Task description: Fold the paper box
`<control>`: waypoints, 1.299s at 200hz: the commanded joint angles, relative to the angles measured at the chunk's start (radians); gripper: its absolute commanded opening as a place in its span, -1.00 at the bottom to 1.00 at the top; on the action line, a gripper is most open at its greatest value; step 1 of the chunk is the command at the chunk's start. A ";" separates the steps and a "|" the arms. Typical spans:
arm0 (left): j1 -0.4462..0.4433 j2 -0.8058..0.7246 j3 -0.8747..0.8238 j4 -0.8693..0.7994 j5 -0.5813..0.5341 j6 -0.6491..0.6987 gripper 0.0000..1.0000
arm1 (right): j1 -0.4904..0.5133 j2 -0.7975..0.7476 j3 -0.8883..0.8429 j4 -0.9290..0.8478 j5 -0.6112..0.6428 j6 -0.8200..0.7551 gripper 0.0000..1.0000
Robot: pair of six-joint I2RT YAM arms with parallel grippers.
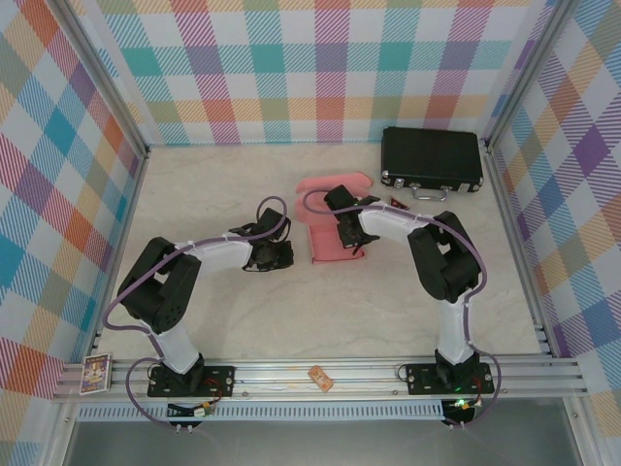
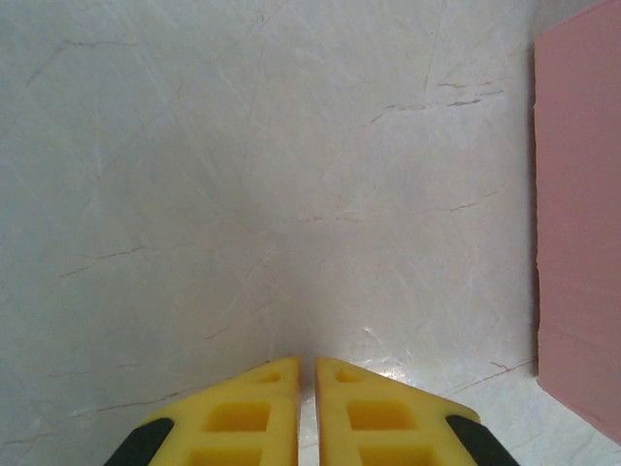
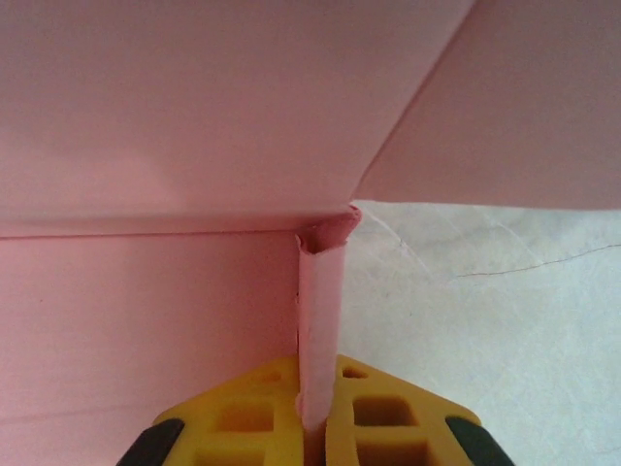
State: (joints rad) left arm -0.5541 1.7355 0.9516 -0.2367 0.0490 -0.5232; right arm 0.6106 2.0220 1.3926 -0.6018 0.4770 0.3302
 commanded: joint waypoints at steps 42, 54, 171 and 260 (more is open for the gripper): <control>0.004 -0.034 -0.011 -0.030 -0.016 0.016 -0.75 | 0.010 0.076 -0.021 -0.107 0.038 -0.014 -0.87; 0.005 -0.034 -0.010 -0.031 -0.017 0.014 -0.75 | 0.010 0.081 -0.022 -0.107 0.036 -0.018 -0.87; 0.005 -0.045 -0.008 -0.033 -0.018 0.017 -0.76 | 0.010 0.083 -0.001 -0.127 0.006 -0.006 -0.67; 0.005 -0.047 0.015 -0.072 -0.024 0.024 -0.76 | -0.028 -0.093 -0.017 -0.093 -0.094 0.006 -0.34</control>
State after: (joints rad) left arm -0.5541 1.7115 0.9516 -0.2626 0.0387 -0.5114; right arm 0.5884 1.9934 1.3834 -0.6724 0.4320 0.3305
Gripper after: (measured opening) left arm 0.122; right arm 0.312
